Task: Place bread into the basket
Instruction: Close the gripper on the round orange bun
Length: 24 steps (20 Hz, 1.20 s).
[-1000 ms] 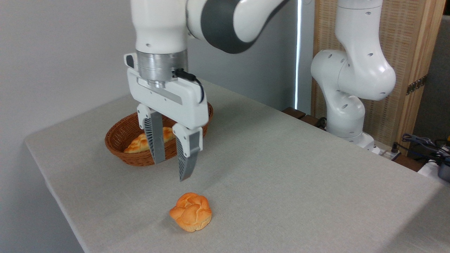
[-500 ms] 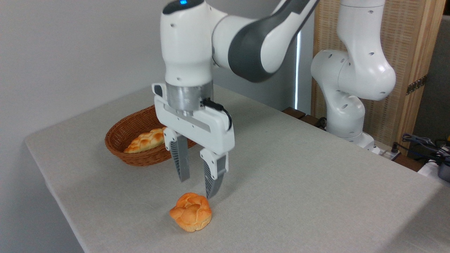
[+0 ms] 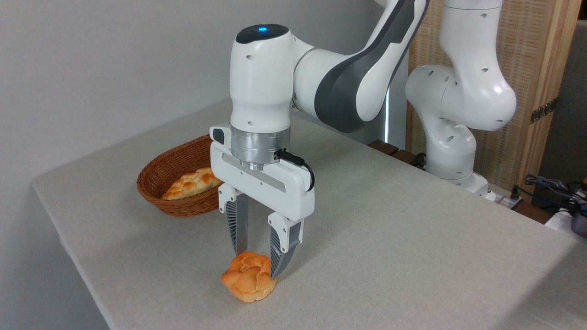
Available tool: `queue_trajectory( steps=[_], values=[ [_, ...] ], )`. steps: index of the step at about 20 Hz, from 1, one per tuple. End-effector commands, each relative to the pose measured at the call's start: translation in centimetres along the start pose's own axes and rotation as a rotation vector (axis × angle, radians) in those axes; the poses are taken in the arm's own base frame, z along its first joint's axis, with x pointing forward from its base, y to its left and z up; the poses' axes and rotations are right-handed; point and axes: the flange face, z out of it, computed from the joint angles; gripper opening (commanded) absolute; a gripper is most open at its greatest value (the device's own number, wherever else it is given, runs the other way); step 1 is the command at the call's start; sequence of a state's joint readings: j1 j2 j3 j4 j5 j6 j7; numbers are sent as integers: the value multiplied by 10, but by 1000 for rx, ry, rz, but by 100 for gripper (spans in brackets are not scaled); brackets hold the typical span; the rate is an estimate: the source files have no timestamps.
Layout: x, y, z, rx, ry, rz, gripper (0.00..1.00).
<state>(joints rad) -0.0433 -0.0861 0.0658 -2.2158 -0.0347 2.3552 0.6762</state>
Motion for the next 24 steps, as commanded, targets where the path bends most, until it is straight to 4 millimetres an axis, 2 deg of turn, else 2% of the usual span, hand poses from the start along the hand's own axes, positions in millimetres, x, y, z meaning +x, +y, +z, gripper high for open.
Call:
queue_trajectory(
  steps=[1, 11, 18, 20, 22, 24],
  values=[
    [-2, 1, -6, -5, 42, -10, 100],
    [1, 4, 13, -7, 30, 4, 100],
    [1, 3, 19, -7, 23, 7, 99],
    [2, 3, 20, -3, 28, 9, 86],
    [2, 3, 22, -4, 25, 9, 70],
    [2, 4, 22, -4, 23, 11, 64]
  ],
)
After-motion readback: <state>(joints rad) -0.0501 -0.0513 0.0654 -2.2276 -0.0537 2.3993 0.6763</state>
